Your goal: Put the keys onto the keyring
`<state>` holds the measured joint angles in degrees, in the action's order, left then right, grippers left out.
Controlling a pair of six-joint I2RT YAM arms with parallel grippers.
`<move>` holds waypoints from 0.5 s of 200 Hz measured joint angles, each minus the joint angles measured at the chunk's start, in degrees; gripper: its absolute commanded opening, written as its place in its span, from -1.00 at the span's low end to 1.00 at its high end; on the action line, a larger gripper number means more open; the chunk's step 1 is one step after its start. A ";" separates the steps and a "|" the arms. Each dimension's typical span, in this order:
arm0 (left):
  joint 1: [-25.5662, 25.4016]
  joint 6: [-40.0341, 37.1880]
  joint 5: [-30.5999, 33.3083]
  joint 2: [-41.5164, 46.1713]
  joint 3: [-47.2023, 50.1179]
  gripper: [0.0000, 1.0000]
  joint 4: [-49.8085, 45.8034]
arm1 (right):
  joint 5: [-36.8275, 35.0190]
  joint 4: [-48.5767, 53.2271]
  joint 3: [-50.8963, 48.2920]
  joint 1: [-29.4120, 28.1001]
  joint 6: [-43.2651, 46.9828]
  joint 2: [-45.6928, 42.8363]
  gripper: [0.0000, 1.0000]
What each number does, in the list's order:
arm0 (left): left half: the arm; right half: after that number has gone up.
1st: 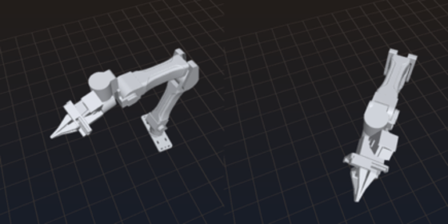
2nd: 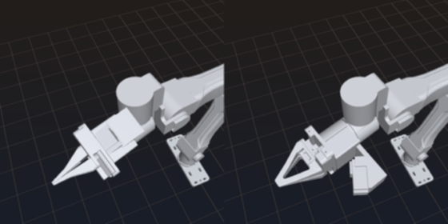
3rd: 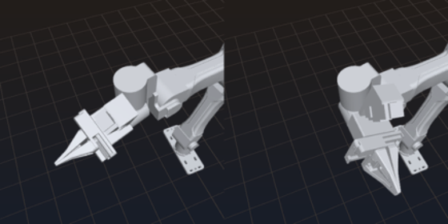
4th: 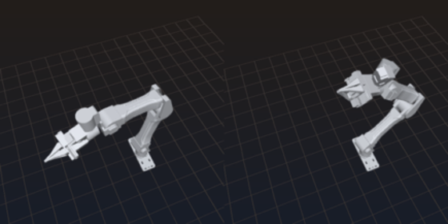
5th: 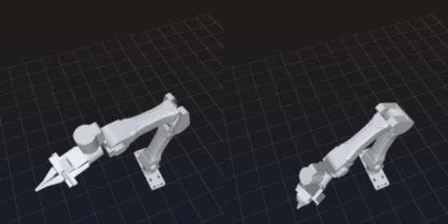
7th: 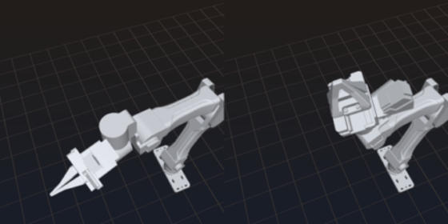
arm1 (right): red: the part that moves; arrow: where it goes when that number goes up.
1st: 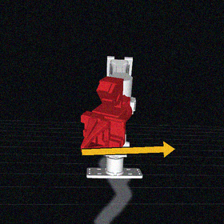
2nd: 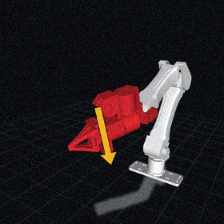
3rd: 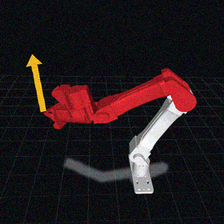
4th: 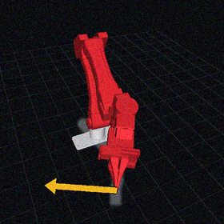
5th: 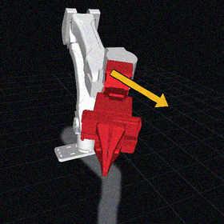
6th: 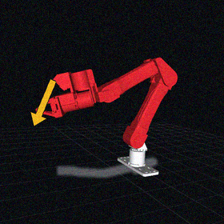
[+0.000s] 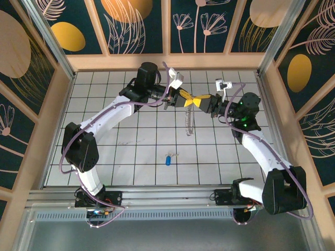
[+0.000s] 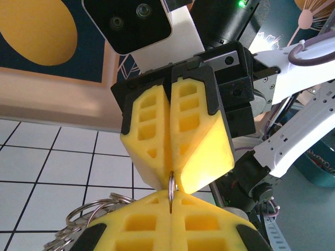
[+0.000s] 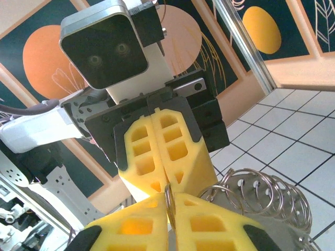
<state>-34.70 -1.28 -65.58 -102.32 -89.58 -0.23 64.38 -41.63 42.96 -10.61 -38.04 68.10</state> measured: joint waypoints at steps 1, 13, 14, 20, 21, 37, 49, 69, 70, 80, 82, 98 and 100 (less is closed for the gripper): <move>0.00 0.00 0.02 0.00 0.00 -1.00 -0.02 | 0.00 -0.02 0.00 0.00 0.04 0.00 -0.94; 0.11 0.20 -0.07 0.00 0.00 -1.00 0.00 | -0.02 -0.15 0.00 0.00 0.09 0.00 -1.00; 0.11 0.20 -0.04 0.00 -0.02 -1.00 0.00 | -0.04 -0.17 0.00 -0.02 0.26 0.00 -1.00; 0.11 0.24 -0.04 0.00 -0.02 -1.00 0.02 | -0.02 -0.22 0.00 0.00 0.17 0.00 -1.00; 0.11 0.24 -0.04 0.00 -0.02 -1.00 0.02 | -0.02 -0.20 0.00 0.00 0.13 0.00 -1.00; 0.11 0.57 -0.02 0.00 -0.02 -1.00 0.04 | -0.11 -0.22 0.00 0.00 0.17 0.00 -1.00; 0.11 1.09 0.04 0.00 -0.02 -0.98 0.39 | -0.35 -0.22 0.00 0.00 0.20 0.00 -1.00; 0.11 2.45 1.05 0.00 0.13 -0.59 1.75 | -1.42 -0.37 0.00 0.00 0.22 0.00 -1.00; 0.11 2.47 1.16 0.00 0.17 -0.57 1.92 | -1.53 -0.44 0.00 0.00 0.22 0.00 -1.00; 0.11 4.13 2.82 0.07 0.90 -0.39 4.00 | -1.79 -0.66 0.00 0.09 0.17 0.00 -1.00; 0.11 4.11 3.13 0.11 1.09 -0.35 4.52 | -1.92 -0.79 0.00 0.13 0.17 0.00 -1.00; 0.15 6.88 6.12 1.03 3.91 -0.15 9.38 | -2.71 -1.53 -0.26 0.42 0.13 0.00 -1.00; 0.15 7.48 6.78 1.27 4.42 -0.12 9.97 | -2.84 -1.66 -0.35 0.46 0.13 0.00 -1.00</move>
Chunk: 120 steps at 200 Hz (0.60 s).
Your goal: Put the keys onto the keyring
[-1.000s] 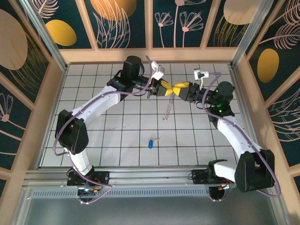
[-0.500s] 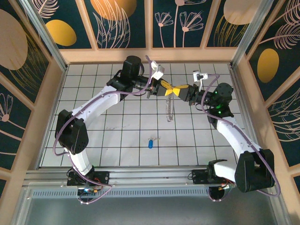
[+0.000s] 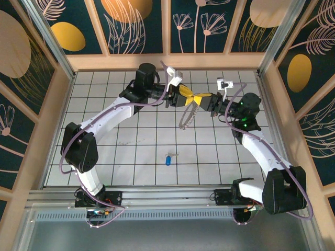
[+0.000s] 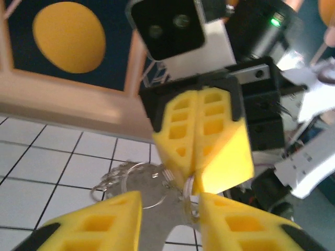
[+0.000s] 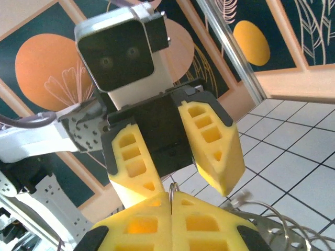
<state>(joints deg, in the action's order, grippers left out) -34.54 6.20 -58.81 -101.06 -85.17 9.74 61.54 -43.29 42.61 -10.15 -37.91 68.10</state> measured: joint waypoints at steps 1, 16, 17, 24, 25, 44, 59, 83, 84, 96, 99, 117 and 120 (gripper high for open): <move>0.00 0.07 0.15 0.09 0.15 -0.11 0.13 | 0.00 -0.04 -0.02 0.00 0.00 0.00 -1.00; 0.00 2.25 3.58 2.36 3.52 0.04 3.69 | -0.20 -0.98 -0.50 0.72 -0.42 0.02 -1.00; 0.00 2.29 3.74 2.47 3.67 0.05 3.87 | -0.20 -1.05 -0.50 0.74 -0.44 0.02 -1.00; 0.00 3.34 5.49 3.61 4.90 0.10 5.31 | -0.20 -1.60 -0.59 1.09 -0.59 0.11 -1.00; 0.00 3.72 5.75 3.80 5.11 0.11 5.60 | -0.20 -1.66 -0.59 1.16 -0.61 0.11 -1.00; 0.04 5.79 10.38 6.75 6.95 0.23 8.35 | -0.42 -3.23 -0.74 1.84 -1.31 0.22 -1.00; 0.07 7.39 13.92 9.18 8.31 0.28 10.40 | -0.44 -4.52 -0.79 2.08 -1.57 0.24 -1.00; 0.04 9.35 18.49 12.09 10.19 0.33 12.41 | -0.57 -7.56 -1.25 2.21 -2.29 0.31 -1.00; 0.07 9.42 18.56 12.13 10.21 0.33 12.50 | -0.57 -7.67 -1.27 2.21 -2.36 0.31 -1.00; 0.07 10.34 19.96 12.63 10.84 0.34 13.46 | -0.74 -9.40 -1.66 2.25 -3.06 0.37 -1.00; 0.07 10.67 20.39 12.70 11.06 0.34 13.70 | -0.85 -9.90 -1.77 2.25 -3.28 0.39 -1.00; 0.07 11.91 21.86 12.72 12.09 0.36 14.14 | -1.53 -13.22 -2.16 2.25 -4.72 0.85 -1.00; 0.07 12.17 22.05 12.72 12.35 0.37 14.21 | -1.64 -14.01 -2.21 2.25 -4.90 1.03 -1.00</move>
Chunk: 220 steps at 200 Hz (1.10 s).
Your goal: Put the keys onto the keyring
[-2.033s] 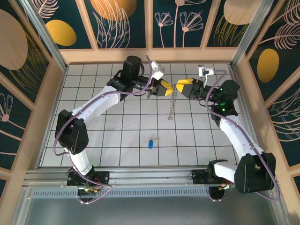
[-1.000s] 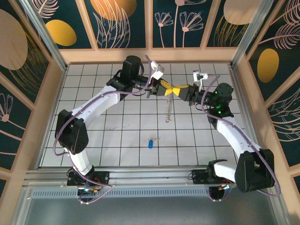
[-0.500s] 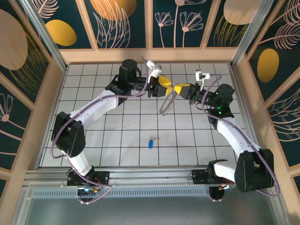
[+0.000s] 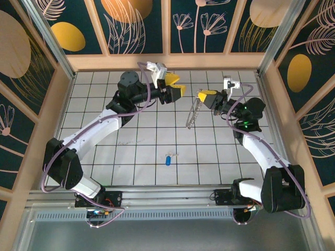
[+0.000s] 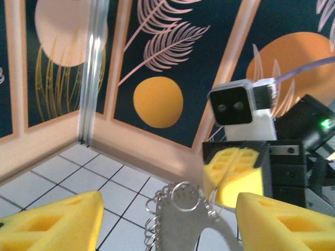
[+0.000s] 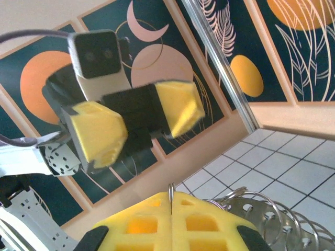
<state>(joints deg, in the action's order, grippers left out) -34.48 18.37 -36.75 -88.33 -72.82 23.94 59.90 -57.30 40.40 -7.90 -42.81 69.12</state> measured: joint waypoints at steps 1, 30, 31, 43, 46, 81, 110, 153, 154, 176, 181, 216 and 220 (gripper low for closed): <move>-0.02 0.04 0.07 0.00 0.13 0.37 0.04 | -0.02 -0.11 0.00 0.00 -0.04 0.02 -1.00; -0.02 2.86 1.44 0.00 2.82 0.38 1.79 | -1.55 -6.99 -0.83 0.00 -3.17 1.20 -1.00; 0.00 2.95 1.44 0.00 2.89 0.38 1.88 | -1.60 -7.32 -0.87 0.00 -3.32 1.25 -1.00; -0.02 4.26 1.49 0.00 3.69 0.38 3.13 | -2.10 -9.66 -1.18 0.00 -4.42 1.60 -1.00; 0.00 4.59 1.49 0.00 3.85 0.38 3.41 | -2.29 -10.38 -1.22 0.00 -4.68 1.75 -1.00; 0.00 8.15 1.27 -0.20 4.81 0.38 7.63 | -3.61 -16.22 -1.62 0.00 -7.13 2.36 -1.00; 0.00 12.07 0.35 -1.03 5.44 0.37 12.76 | -5.05 -21.35 -1.90 -0.33 -8.52 3.17 -1.00; 0.00 16.59 -0.94 -2.40 5.44 0.36 17.81 | -6.54 -26.51 -1.90 -1.01 -10.32 5.14 -1.00; 0.00 16.63 -0.96 -2.43 5.44 0.36 17.88 | -6.56 -26.58 -1.90 -1.01 -10.32 5.16 -1.00; -0.02 18.43 -1.97 -3.06 5.44 0.30 20.17 | -7.26 -28.11 -1.90 -1.38 -11.15 5.86 -1.00; 0.00 18.84 -2.27 -3.21 5.44 0.27 20.57 | -7.43 -28.35 -1.90 -1.49 -11.21 6.03 -1.00; -0.02 20.83 -4.90 -4.00 5.42 -0.08 22.97 | -8.07 -29.81 -1.88 -1.70 -12.04 7.06 -1.00; -0.02 21.07 -5.25 -4.11 5.42 -0.12 22.99 | -8.11 -29.94 -1.86 -1.70 -12.26 7.28 -1.00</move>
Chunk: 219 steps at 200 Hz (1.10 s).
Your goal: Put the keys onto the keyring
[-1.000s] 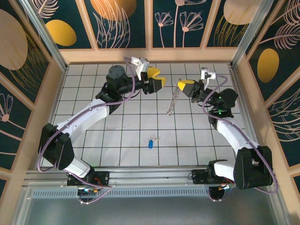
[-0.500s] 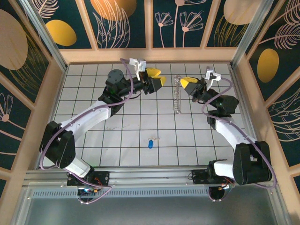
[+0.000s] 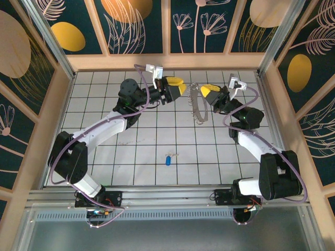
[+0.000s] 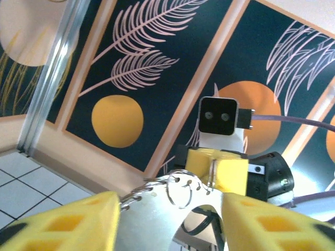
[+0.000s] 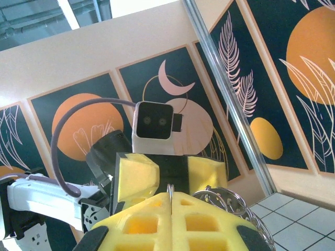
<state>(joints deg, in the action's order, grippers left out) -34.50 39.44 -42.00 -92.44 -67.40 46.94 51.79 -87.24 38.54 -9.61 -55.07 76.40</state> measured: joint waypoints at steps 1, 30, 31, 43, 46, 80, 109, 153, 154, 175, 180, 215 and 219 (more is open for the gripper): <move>0.00 -0.04 -0.07 0.00 0.00 -0.13 0.02 | -0.02 -0.02 0.02 0.00 0.00 0.02 -1.00; 0.00 0.74 -2.99 -0.66 -0.15 -0.29 0.98 | -0.87 -0.42 0.24 -0.26 -1.09 1.38 -1.00; 0.00 0.79 -3.10 -0.70 -0.17 -0.29 1.01 | -0.90 -0.42 0.24 -0.26 -1.11 1.42 -1.00; 0.00 0.98 -4.31 -1.07 -0.46 -0.29 1.16 | -1.14 -0.44 0.28 -0.28 -1.46 1.84 -1.00; 0.00 1.07 -4.55 -1.16 -0.55 -0.29 1.27 | -1.22 -0.44 0.28 -0.31 -1.46 1.92 -1.00; 0.00 2.08 -6.91 -1.81 -0.87 -0.31 2.56 | -1.44 -0.48 0.28 -1.05 -2.12 2.43 -1.00; 0.00 2.49 -7.54 -2.12 -0.92 -0.31 3.02 | -1.62 -0.42 0.28 -2.16 -2.12 2.56 -1.00; -0.24 2.69 -7.74 -2.91 -1.53 -0.31 3.06 | -2.27 -0.37 0.28 -3.39 -2.08 2.56 -1.00; -0.24 2.71 -7.74 -2.93 -1.53 -0.31 3.06 | -2.27 -0.37 0.28 -3.41 -2.05 2.56 -1.00; -0.33 2.73 -7.74 -3.45 -1.90 -0.31 3.10 | -2.27 0.13 0.28 -3.91 -1.84 2.56 -1.00; -0.37 2.78 -7.76 -3.63 -2.01 -0.31 3.13 | -2.27 0.26 0.28 -4.02 -1.81 2.56 -1.00; -0.61 2.89 -8.24 -4.33 -2.67 -0.31 3.39 | -2.27 1.11 0.28 -4.66 -0.92 2.56 -1.00; -0.66 2.89 -8.35 -4.37 -2.71 -0.31 3.41 | -2.27 1.20 0.28 -4.70 -0.81 2.56 -1.00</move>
<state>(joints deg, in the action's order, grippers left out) -35.16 42.33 -50.35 -96.82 -70.11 50.35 49.52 -86.04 38.83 -14.31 -55.88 78.96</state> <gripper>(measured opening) 0.345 0.046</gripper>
